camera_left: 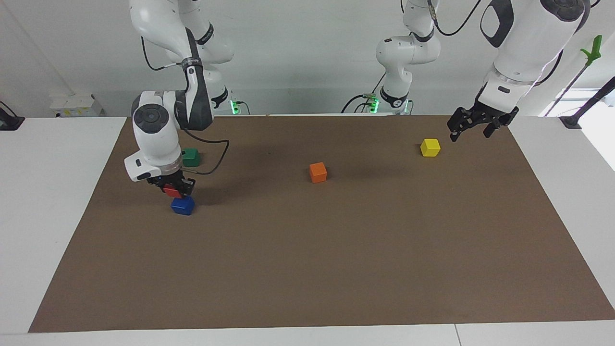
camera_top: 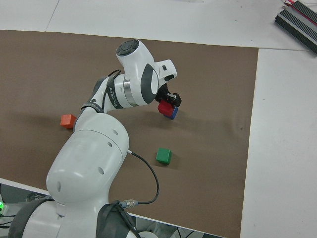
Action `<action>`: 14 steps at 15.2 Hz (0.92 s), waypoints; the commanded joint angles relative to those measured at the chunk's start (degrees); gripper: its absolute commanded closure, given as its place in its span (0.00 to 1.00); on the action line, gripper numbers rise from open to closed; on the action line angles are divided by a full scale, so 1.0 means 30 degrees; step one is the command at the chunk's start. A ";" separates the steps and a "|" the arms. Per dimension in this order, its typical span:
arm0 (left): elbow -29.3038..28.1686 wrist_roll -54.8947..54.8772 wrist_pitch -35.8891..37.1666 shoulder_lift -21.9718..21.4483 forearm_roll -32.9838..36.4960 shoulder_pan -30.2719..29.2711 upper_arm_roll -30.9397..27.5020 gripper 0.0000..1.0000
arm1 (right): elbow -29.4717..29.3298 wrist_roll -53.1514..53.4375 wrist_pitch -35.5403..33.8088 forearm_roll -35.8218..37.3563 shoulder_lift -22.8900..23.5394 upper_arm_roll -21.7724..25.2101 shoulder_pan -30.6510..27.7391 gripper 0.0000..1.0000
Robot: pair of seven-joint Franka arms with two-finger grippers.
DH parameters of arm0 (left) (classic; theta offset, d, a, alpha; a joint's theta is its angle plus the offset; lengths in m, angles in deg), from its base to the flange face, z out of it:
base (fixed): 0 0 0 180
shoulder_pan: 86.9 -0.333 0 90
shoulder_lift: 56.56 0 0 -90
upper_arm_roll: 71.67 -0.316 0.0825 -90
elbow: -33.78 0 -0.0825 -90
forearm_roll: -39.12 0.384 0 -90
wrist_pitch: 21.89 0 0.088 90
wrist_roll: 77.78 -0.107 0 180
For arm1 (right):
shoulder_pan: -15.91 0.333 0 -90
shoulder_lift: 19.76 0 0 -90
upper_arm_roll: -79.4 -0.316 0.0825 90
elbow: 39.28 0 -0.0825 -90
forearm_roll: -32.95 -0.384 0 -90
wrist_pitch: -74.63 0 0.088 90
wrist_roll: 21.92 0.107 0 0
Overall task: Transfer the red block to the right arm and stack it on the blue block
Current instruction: 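Lower the red block onto the blue block with the right gripper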
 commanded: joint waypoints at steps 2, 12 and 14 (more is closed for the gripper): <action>-0.0309 -0.0260 -0.0163 -0.0139 0.0085 0.0287 -0.0238 0.00 | 0.0133 0.0900 0.0911 0.0535 0.0378 -0.0181 -0.0228 1.00; -0.0573 -0.0260 -0.0134 -0.0344 0.0056 0.0287 -0.0092 0.00 | 0.0309 0.1134 0.2025 0.0710 0.0672 -0.0152 -0.0491 1.00; -0.0573 -0.0260 -0.0134 -0.0345 0.0056 0.0287 -0.0092 0.00 | 0.0280 0.1310 0.2142 0.0710 0.0672 -0.0181 -0.0607 1.00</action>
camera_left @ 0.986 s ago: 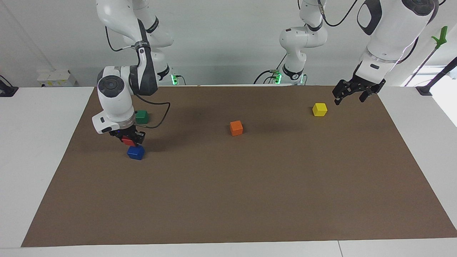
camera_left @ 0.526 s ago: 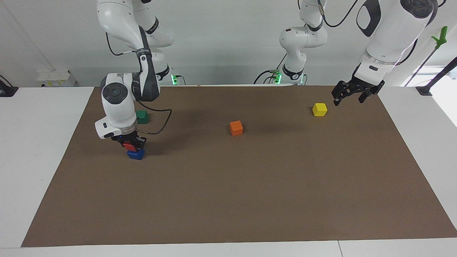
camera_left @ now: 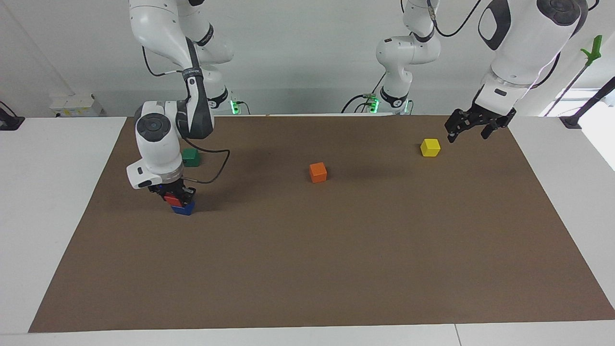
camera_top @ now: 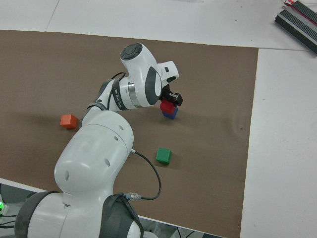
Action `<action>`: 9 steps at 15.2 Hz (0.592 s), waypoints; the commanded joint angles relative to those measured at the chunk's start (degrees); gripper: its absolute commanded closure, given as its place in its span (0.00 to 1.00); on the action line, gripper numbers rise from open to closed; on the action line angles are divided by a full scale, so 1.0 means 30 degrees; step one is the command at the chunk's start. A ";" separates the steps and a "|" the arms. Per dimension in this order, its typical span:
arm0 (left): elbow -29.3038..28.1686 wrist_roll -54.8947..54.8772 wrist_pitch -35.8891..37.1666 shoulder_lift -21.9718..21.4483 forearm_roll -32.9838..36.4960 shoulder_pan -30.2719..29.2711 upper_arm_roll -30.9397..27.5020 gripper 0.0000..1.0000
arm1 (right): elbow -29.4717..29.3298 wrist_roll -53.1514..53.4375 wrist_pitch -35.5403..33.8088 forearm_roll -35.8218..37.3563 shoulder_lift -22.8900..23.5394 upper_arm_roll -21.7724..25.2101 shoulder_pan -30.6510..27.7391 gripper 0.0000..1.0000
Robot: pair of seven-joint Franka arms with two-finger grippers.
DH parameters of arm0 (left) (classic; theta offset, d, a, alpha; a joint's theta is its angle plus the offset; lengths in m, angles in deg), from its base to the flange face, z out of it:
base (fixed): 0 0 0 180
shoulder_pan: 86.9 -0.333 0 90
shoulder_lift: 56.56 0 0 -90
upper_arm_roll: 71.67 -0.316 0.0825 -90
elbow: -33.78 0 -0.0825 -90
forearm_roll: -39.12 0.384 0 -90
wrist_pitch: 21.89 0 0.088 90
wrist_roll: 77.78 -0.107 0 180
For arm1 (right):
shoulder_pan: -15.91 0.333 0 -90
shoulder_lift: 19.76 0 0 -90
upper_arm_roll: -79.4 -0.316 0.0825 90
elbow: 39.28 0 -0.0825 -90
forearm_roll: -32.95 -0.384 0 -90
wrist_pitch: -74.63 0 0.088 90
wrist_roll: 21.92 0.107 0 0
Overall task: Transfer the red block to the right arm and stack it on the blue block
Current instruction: 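Lower the red block onto the blue block with the right gripper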
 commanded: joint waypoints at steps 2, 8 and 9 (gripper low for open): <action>-0.0501 -0.0234 0.0006 -0.0396 0.0085 0.0228 -0.0180 0.00 | 0.0212 0.0778 0.0562 0.0467 -0.0012 -0.0196 -0.0477 1.00; -0.0296 -0.0146 0.0125 -0.0455 0.0085 0.0257 -0.0179 0.00 | 0.0212 0.1100 0.0562 0.0291 -0.0012 -0.0196 -0.0477 0.83; -0.0325 -0.0117 0.0125 -0.0455 0.0085 0.0257 -0.0209 0.00 | 0.0183 0.1101 0.0533 0.0291 -0.0012 -0.0196 -0.0477 0.80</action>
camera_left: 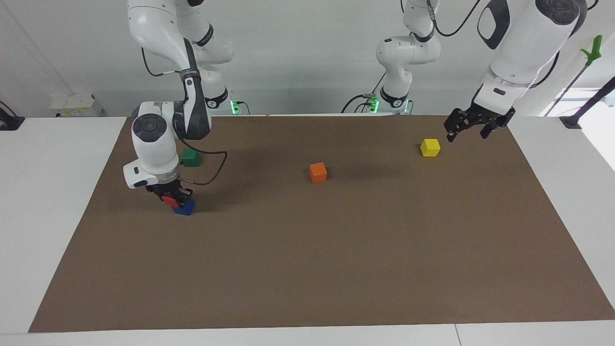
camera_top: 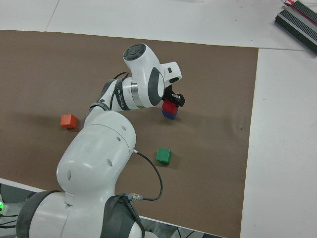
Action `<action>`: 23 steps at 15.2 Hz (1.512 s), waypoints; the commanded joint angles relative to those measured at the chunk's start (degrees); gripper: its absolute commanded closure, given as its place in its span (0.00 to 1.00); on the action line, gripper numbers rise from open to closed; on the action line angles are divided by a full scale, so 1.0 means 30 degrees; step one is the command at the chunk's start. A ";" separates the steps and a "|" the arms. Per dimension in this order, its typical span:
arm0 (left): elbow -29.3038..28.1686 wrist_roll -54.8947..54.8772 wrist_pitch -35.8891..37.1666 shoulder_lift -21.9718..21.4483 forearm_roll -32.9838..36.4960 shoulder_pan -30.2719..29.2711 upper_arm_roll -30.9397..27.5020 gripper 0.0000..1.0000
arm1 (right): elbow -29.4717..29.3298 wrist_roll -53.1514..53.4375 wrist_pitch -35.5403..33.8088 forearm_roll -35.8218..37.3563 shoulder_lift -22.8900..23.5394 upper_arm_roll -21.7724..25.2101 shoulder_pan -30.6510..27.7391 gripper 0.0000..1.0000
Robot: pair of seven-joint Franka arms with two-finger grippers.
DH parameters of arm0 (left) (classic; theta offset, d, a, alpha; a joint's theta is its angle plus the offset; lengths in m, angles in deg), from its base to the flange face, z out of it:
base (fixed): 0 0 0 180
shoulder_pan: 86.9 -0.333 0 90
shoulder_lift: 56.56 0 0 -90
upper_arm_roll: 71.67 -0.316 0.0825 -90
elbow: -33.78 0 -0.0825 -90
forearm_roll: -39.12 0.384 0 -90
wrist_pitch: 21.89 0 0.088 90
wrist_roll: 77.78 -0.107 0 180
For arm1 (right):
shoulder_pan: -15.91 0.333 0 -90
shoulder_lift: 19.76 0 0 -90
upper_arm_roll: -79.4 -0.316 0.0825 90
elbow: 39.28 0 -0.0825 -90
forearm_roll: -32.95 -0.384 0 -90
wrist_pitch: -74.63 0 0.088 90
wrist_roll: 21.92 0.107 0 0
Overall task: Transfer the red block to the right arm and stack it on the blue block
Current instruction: 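Lower the red block onto the blue block with the right gripper, then open the right gripper and retract it from the stack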
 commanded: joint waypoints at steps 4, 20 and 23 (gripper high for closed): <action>-0.0404 -0.0110 0.0130 -0.0590 0.0086 0.0069 -0.0257 0.00 | 0.0118 0.0658 0.0437 0.0232 -0.0035 -0.0200 -0.0265 0.00; -0.0434 -0.0110 0.0160 -0.0650 0.0086 -0.0019 -0.0257 0.00 | -0.5210 -0.7917 -0.5566 -0.3071 -0.2258 0.0033 -0.0352 0.00; -0.0434 -0.0110 0.0131 -0.0650 0.0086 0.0010 -0.0257 0.00 | -0.6789 -0.9710 -0.8283 -0.3401 -0.3052 -0.0024 -0.0323 0.00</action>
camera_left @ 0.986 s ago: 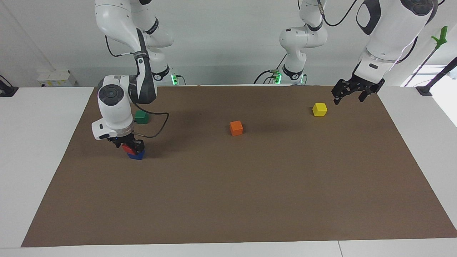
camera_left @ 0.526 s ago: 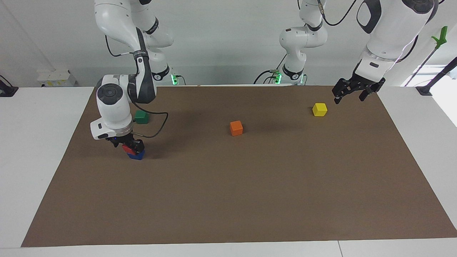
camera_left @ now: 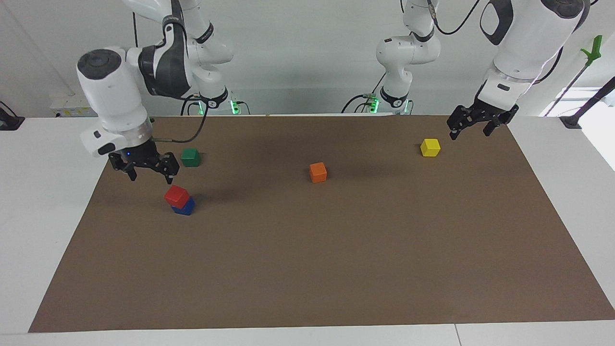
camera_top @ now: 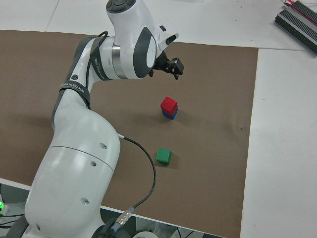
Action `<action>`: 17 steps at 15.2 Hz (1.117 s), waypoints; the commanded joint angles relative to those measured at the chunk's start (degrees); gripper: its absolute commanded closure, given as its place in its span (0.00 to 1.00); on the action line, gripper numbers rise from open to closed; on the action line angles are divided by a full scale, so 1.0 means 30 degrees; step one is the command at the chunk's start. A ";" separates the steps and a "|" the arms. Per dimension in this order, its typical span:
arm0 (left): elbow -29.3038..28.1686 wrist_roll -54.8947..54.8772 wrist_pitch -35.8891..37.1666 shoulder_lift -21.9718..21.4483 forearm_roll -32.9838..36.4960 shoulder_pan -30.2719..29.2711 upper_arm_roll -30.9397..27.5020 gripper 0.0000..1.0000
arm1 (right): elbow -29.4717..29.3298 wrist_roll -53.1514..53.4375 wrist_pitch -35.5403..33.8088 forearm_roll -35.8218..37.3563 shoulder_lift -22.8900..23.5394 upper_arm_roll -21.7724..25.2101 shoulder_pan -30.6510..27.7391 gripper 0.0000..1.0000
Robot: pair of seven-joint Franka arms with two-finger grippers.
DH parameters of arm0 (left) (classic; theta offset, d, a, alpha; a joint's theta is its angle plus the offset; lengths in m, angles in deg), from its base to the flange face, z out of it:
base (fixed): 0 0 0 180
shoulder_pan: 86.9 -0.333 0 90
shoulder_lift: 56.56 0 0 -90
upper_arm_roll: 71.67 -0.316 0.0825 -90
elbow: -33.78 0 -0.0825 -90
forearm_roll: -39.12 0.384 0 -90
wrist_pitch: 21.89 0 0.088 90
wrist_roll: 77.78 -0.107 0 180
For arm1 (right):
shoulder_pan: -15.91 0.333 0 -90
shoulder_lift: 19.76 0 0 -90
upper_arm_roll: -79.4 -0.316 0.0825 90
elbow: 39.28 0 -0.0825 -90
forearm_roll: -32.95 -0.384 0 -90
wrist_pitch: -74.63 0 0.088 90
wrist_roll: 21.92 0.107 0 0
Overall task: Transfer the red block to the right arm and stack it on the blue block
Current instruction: 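Open the right gripper and retract it from the stack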
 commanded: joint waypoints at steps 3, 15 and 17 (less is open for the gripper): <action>-0.0434 -0.0110 0.0134 -0.0426 0.0086 0.0032 -0.0099 0.00 | -0.3603 -0.1521 -0.5309 -0.0673 -0.0299 -0.0279 -0.0185 0.00; -0.0405 -0.0110 0.0105 -0.0426 0.0086 0.0003 -0.0099 0.00 | -0.2792 -0.1404 -0.8257 -0.1026 -0.2350 -0.0074 -0.0478 0.00; -0.0434 -0.0110 0.0134 -0.0426 0.0086 0.0003 -0.0099 0.00 | -0.2441 -0.1199 -0.7113 -0.1055 -0.2496 -0.0074 -0.0478 0.00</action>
